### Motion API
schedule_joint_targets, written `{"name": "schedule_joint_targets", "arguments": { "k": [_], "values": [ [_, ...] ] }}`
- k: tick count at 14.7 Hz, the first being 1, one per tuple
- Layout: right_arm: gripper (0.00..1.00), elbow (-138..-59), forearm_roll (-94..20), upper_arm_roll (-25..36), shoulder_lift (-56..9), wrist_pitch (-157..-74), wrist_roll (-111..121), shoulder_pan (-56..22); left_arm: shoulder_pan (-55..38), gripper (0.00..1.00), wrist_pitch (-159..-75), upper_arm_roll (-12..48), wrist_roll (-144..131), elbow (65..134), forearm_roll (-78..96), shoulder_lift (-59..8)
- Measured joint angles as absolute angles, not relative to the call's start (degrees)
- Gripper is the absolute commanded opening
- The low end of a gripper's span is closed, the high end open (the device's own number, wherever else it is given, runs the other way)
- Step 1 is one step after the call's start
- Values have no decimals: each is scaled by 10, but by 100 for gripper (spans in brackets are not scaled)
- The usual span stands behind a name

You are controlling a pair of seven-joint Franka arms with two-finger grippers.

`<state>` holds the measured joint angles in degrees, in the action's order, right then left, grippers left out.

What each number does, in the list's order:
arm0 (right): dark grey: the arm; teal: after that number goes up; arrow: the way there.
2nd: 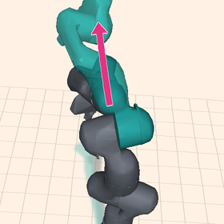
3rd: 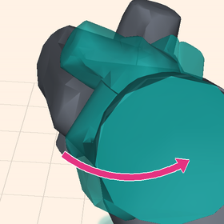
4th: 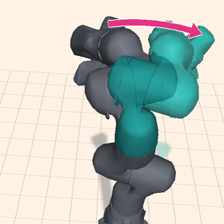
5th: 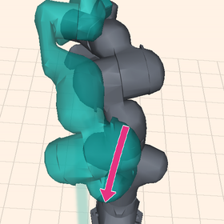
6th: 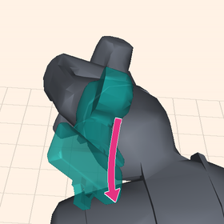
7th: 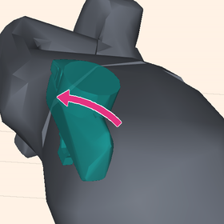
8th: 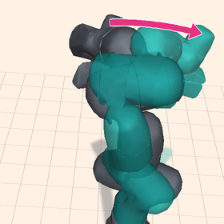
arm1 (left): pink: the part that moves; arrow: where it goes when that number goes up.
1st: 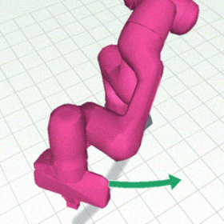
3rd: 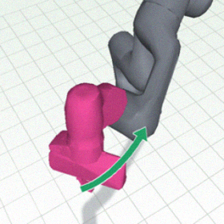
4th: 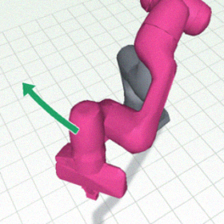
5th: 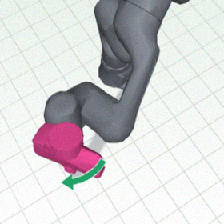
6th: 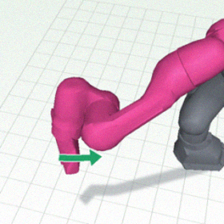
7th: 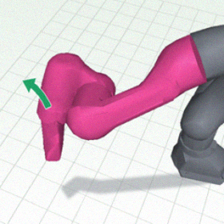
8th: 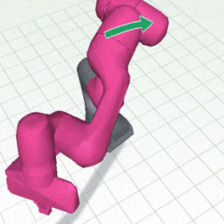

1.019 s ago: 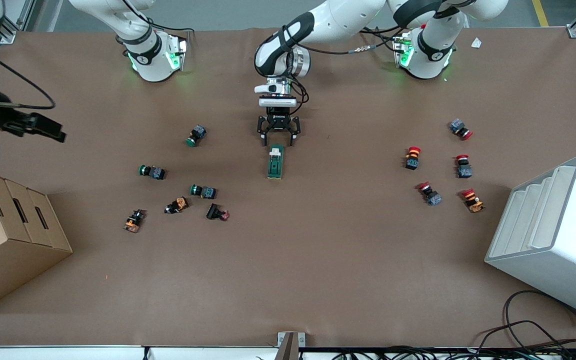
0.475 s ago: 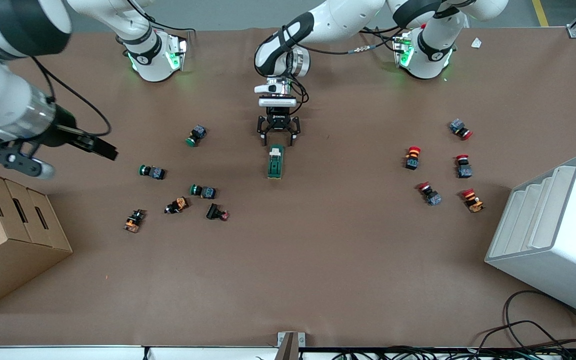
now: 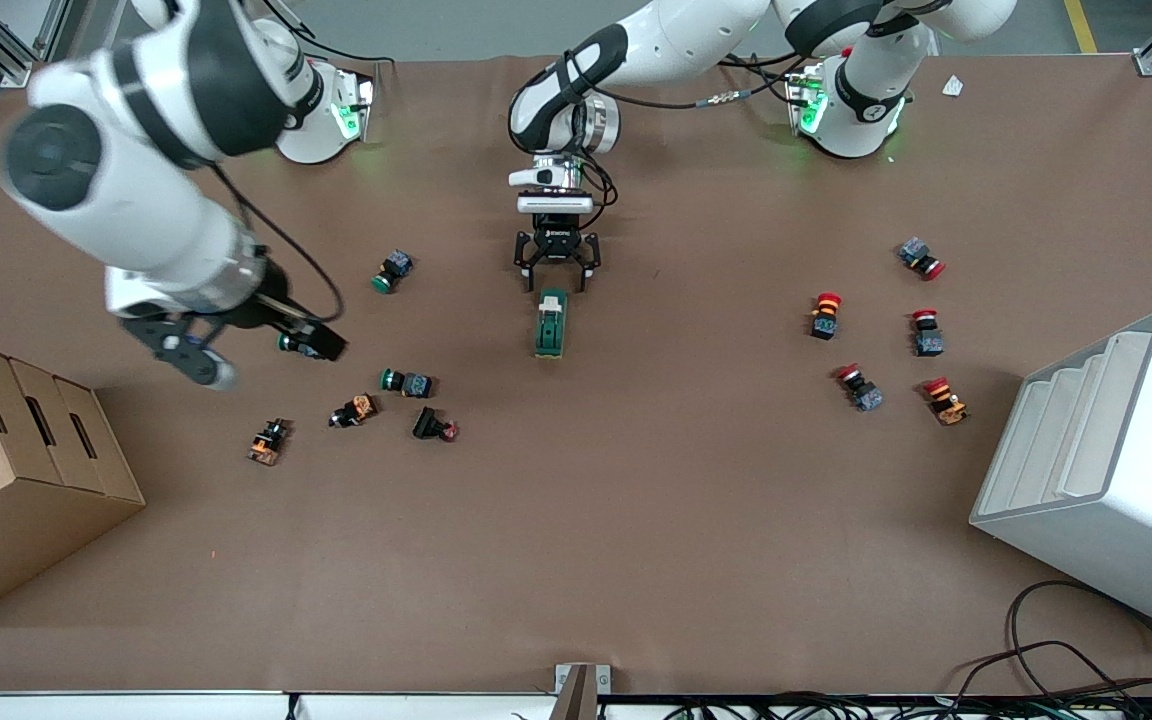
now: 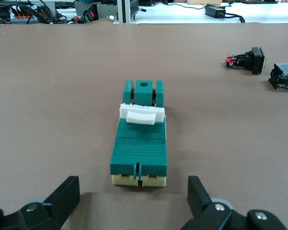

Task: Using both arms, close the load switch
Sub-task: 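Move the right gripper toward the switch while the left gripper holds it, then lower the right gripper onto the white lever of the switch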

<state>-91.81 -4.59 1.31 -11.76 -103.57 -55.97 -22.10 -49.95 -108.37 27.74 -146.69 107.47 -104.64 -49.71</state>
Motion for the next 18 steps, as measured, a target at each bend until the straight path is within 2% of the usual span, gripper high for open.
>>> {"name": "schedule_joint_targets", "arguments": {
  "k": [3, 6, 12, 18],
  "values": [
    [100, -972, -47, 13, -130, -1127, -643, -271, -500, 98, -1083, 277, -1467, 1075, -1046, -497],
    [100, -993, -91, 13, -157, -1188, -676, -299, -500, 98, -1083, 277, -1467, 1075, -1046, -497],
    [100, -998, -115, 13, -202, -1214, -720, -321, -501, 98, -1083, 276, -1467, 1075, -1046, -497],
    [100, -1000, -119, 14, -206, -1233, -724, -324, -502, 98, -1082, 276, -1467, 1074, -1046, -497]
  ]
}}
